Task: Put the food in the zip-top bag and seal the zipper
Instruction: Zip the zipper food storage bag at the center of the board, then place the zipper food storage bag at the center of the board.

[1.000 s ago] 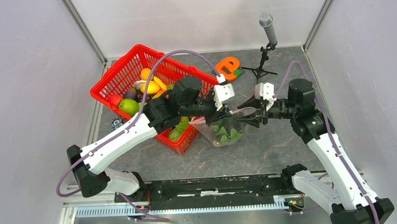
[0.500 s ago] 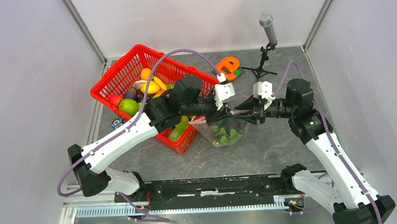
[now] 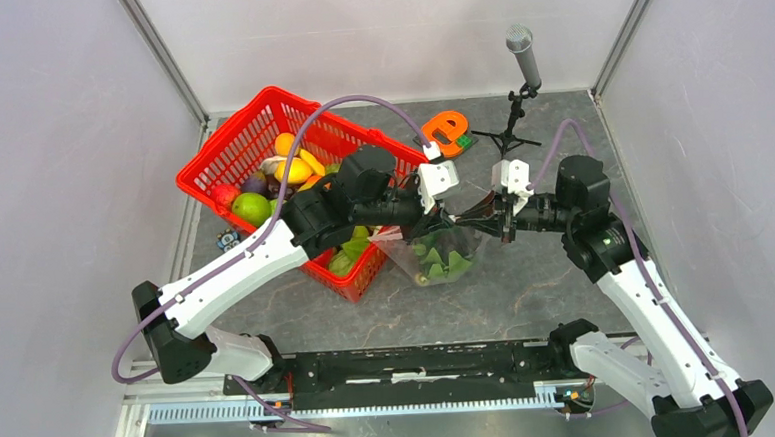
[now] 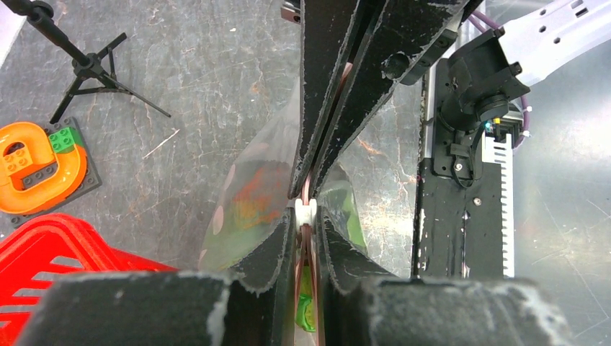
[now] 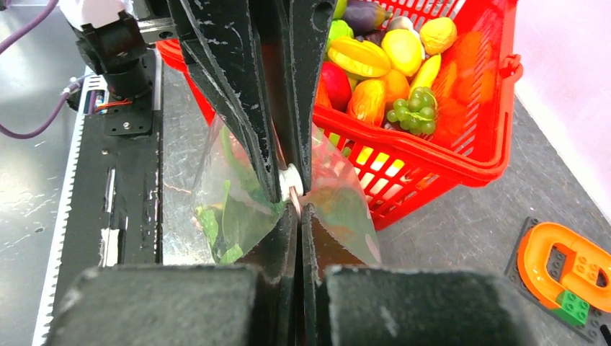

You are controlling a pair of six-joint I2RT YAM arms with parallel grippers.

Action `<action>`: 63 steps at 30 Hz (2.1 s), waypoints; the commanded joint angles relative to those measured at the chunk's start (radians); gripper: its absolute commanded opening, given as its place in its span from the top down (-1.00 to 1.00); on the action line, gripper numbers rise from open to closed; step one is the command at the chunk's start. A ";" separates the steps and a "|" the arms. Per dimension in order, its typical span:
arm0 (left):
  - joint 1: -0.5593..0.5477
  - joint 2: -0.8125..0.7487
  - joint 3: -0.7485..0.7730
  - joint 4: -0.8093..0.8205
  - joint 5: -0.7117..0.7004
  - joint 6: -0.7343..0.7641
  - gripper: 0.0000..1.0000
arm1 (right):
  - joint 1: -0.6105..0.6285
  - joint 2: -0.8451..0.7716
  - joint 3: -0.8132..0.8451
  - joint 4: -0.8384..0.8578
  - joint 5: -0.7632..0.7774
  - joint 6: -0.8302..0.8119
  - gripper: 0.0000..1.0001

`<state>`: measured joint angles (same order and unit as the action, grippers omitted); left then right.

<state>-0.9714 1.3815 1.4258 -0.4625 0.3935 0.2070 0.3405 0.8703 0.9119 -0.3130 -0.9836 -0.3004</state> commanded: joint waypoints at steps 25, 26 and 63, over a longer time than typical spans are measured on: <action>0.027 -0.300 -0.211 -0.002 -0.208 -0.046 0.93 | 0.005 -0.205 -0.128 0.217 0.696 0.169 1.00; 0.028 -0.304 -0.211 -0.002 -0.225 -0.043 0.90 | 0.004 -0.204 -0.127 0.218 0.701 0.170 1.00; 0.066 -0.403 -0.336 0.210 -0.390 -0.144 -0.75 | 0.004 -0.188 0.072 0.169 1.330 0.169 1.00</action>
<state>-0.9161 1.0073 1.1030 -0.3309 0.0311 0.1047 0.3466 0.6487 0.8524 -0.1932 0.2459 -0.1040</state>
